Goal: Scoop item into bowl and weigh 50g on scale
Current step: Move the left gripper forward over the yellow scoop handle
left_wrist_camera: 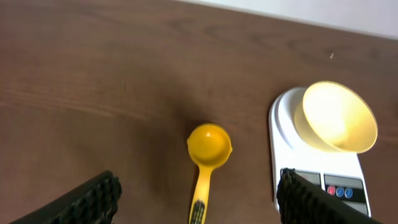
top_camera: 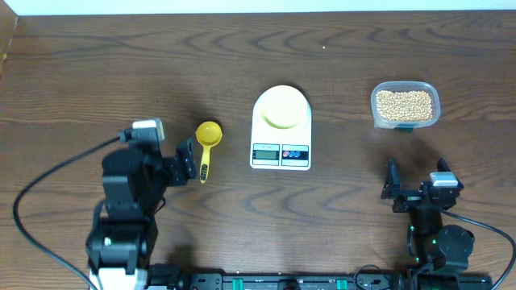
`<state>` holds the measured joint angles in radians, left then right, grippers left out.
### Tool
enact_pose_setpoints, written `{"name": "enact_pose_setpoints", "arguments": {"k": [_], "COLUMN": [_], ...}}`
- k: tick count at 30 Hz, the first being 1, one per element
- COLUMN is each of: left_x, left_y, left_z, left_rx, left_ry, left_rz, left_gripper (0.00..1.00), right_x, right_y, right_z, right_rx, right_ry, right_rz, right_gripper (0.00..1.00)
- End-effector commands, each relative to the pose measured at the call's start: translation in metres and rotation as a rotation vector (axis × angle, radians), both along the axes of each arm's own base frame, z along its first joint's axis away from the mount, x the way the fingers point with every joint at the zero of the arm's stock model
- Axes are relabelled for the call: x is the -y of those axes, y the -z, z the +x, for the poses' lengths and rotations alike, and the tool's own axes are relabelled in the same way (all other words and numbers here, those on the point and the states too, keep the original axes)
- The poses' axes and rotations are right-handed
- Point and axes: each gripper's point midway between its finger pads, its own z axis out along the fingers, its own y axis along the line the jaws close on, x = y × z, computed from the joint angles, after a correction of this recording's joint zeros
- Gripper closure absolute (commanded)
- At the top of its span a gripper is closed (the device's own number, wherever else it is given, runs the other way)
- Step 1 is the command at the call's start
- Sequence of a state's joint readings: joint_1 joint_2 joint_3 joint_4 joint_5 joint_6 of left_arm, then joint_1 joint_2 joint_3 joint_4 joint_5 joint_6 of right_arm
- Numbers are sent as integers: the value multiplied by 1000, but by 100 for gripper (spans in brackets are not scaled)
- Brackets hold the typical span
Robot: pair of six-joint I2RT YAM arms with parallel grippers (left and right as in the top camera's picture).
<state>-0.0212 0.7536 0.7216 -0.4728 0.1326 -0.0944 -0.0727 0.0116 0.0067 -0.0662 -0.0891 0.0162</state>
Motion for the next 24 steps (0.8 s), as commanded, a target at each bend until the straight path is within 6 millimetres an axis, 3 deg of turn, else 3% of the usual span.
{"name": "enact_pose_setpoints", "arguments": {"k": [1,7,13,21,24], "left_x": [0,-1,-12,-14,-14], "left_y": [-25,-54,-68,-59,-39], "left_z": [10,20,31,57,69], "left_rx": [-16,-90,-170,-269,-335], "left_ry": [13,10,-23,9,13], "left_rz": [11,15,6,16,15], "left_gripper": [18,18,18,17,18], "right_x": [0,0,0,0,0], "right_y": [0,0,0,0,0], "right_z": [0,0,0,0,0], "right_rx": [0,0,0,0,0], "right_ry": [1,2,2,2,1], "right_rz": [12,12,12,12,12], "right_gripper": [1,1,1,1,1]}}
